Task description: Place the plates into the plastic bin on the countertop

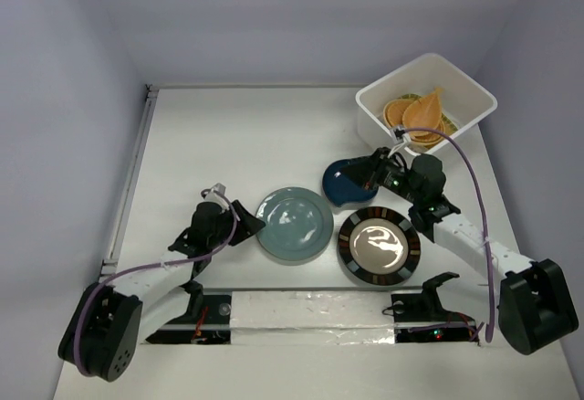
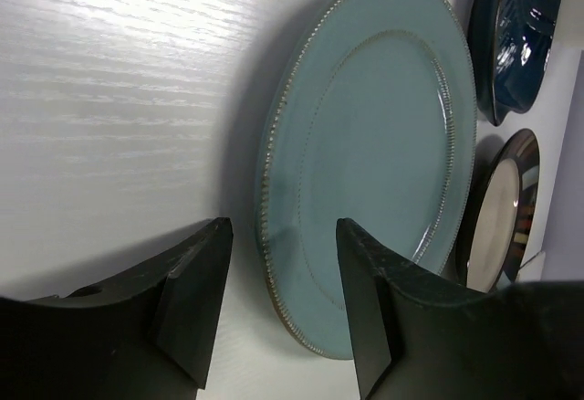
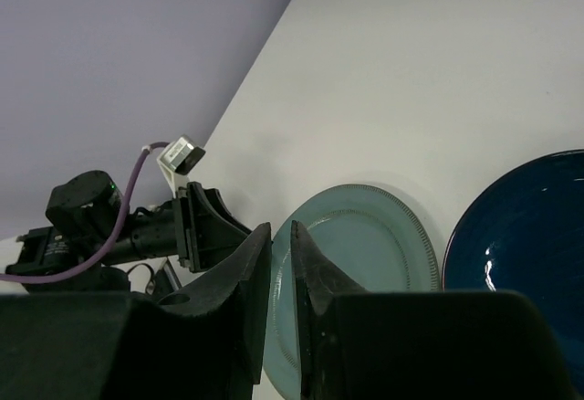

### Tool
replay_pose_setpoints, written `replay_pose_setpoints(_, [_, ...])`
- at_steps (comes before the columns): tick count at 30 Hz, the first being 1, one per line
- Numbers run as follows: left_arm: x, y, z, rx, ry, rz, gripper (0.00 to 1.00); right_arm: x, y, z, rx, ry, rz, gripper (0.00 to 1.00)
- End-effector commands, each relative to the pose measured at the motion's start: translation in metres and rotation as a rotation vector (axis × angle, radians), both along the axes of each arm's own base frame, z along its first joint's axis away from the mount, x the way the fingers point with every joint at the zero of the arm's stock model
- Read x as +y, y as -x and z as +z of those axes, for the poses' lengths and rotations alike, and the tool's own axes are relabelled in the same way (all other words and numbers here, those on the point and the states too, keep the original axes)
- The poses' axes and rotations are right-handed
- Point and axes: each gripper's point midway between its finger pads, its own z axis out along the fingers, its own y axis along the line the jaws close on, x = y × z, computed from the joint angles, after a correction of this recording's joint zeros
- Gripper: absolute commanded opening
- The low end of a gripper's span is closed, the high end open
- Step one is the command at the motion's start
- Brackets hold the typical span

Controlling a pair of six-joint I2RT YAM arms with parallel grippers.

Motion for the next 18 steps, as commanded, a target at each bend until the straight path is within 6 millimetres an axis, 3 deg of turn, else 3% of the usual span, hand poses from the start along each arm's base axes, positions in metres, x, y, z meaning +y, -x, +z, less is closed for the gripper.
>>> replay_pose_setpoints(1, [-0.011,-0.006,0.007,-0.079,0.041,-0.053,0.47,0.005,0.003,0.014,-0.082,-0.018,0.026,0.2])
replay_pose_setpoints(9, [-0.013,0.0,-0.011,-0.049,0.04,-0.076,0.44,0.004,0.0,0.013,-0.077,-0.016,0.016,0.21])
replay_pose_setpoints(13, [-0.012,0.003,-0.02,-0.021,0.054,-0.054,0.37,0.004,0.0,0.011,-0.069,-0.014,0.016,0.21])
replay_pose_setpoints(15, [-0.011,0.004,-0.021,-0.018,0.067,-0.04,0.28,0.004,-0.001,0.01,-0.064,-0.015,0.013,0.21])
replay_pose_setpoints(18, [-0.006,-0.002,-0.016,-0.047,0.058,-0.006,0.07,0.005,-0.001,0.01,-0.058,-0.02,0.017,0.21])
